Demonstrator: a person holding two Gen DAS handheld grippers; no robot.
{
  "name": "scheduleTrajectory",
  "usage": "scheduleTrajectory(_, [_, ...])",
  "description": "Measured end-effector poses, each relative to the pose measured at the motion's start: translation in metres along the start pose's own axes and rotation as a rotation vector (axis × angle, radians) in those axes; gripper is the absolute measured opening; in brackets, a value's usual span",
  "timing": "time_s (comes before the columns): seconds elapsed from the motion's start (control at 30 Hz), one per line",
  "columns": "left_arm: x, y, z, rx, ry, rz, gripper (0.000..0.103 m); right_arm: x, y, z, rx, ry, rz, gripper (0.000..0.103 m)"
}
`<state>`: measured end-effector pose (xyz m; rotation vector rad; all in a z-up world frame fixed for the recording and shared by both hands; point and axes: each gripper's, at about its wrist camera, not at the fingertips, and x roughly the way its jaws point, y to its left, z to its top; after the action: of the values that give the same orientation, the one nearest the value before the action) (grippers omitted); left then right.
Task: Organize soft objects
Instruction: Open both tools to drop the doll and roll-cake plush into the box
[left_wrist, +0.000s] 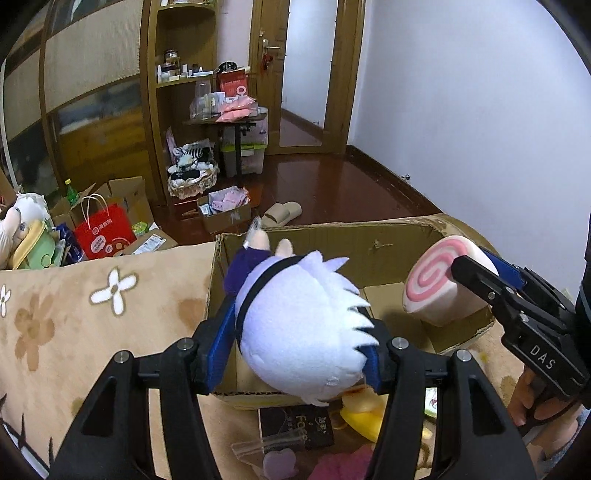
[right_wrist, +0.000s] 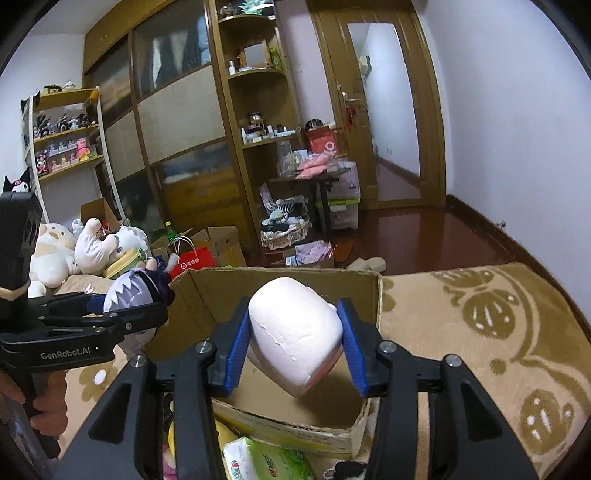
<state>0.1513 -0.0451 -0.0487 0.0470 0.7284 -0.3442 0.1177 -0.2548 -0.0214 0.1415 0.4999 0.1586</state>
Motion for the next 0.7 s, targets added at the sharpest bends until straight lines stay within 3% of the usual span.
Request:
scheduleTrajectory(0.13, [-0.001,0.004,0.000,-0.014,-0.004,0.028,0.072,-0.001,-0.004,-0.004,0.022,0.011,0.005,0.055])
scheduleTrajectory(0.37, [-0.010,0.007,-0.001,-0.024,0.000,0.071,0.089,-0.016,-0.003,-0.006,0.031,-0.007,0.008,0.084])
scheduleTrajectory(0.47, [-0.017,0.008,-0.003,-0.027,0.000,0.086,0.091,-0.024,-0.003,-0.006,0.024,-0.005,0.008,0.092])
scheduleTrajectory(0.6, [-0.027,0.008,-0.007,-0.022,0.011,0.094,0.092,-0.034,-0.003,-0.009,0.042,0.017,0.011,0.094])
scheduleTrajectory(0.7, [-0.040,0.006,-0.013,-0.025,0.002,0.107,0.100,-0.047,-0.002,-0.011,0.055,0.013,0.010,0.102])
